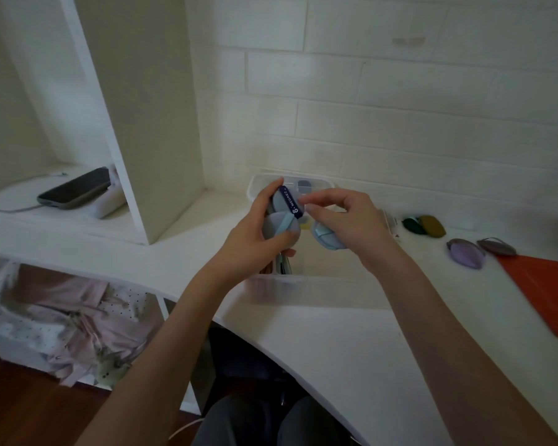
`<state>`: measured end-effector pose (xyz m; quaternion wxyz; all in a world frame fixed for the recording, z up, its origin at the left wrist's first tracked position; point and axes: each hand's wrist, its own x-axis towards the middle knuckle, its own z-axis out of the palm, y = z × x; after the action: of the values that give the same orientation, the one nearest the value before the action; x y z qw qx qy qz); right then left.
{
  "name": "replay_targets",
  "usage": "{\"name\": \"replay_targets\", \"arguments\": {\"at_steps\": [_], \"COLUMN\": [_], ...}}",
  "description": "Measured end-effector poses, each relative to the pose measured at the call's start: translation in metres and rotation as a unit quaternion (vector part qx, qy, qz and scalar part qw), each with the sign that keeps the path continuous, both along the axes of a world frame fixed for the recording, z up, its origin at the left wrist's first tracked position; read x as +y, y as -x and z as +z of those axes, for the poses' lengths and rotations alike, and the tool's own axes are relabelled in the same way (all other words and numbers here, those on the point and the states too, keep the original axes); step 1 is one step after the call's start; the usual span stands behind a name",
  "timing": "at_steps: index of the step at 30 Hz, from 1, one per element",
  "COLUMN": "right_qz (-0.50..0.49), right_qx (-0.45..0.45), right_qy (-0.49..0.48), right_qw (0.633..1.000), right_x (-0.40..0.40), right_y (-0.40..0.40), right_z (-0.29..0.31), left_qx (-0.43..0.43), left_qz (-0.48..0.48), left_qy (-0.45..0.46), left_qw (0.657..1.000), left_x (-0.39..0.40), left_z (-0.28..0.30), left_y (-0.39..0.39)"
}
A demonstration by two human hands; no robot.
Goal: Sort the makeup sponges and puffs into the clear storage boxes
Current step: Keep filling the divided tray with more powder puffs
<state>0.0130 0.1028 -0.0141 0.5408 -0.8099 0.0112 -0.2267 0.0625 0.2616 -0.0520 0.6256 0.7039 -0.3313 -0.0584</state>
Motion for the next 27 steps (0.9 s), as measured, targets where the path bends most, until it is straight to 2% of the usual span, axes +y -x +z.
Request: {"name": "replay_targets", "arguments": {"at_steps": [8,12,14,17,21,25,27], "right_qz": [0.002,-0.161,-0.2,-0.199,-0.195,-0.268,-0.235], "right_qx": [0.088,0.011,0.031,0.101,0.118,0.025,0.009], "right_qy": [-0.01,-0.047,-0.014,0.076,0.109,0.051,-0.035], "right_qw": [0.996,0.986,0.979,0.972,0.968,0.962,0.971], "right_x": [0.004,-0.011,-0.024,-0.03,-0.034,-0.042,-0.042], "right_y": [-0.003,-0.013,-0.017,-0.018,-0.02,-0.014,-0.009], "right_z": [-0.008,-0.006,-0.009,-0.017,-0.013,0.0,0.008], "left_qx": [-0.011,0.001,0.023,0.036,0.046,0.044,0.035], "left_qz": [0.019,0.045,0.062,0.083,0.097,0.121,0.123], "left_qy": [-0.008,-0.019,-0.004,-0.01,-0.015,-0.029,-0.033], "left_qw": [1.0,0.999,0.998,0.996,0.994,0.991,0.991], "left_x": [-0.002,0.0,-0.002,-0.003,-0.004,-0.005,-0.004], "left_z": [0.004,0.002,0.003,0.006,0.006,0.004,0.005], "left_y": [0.003,0.003,0.003,0.005,0.006,0.003,0.001]}}
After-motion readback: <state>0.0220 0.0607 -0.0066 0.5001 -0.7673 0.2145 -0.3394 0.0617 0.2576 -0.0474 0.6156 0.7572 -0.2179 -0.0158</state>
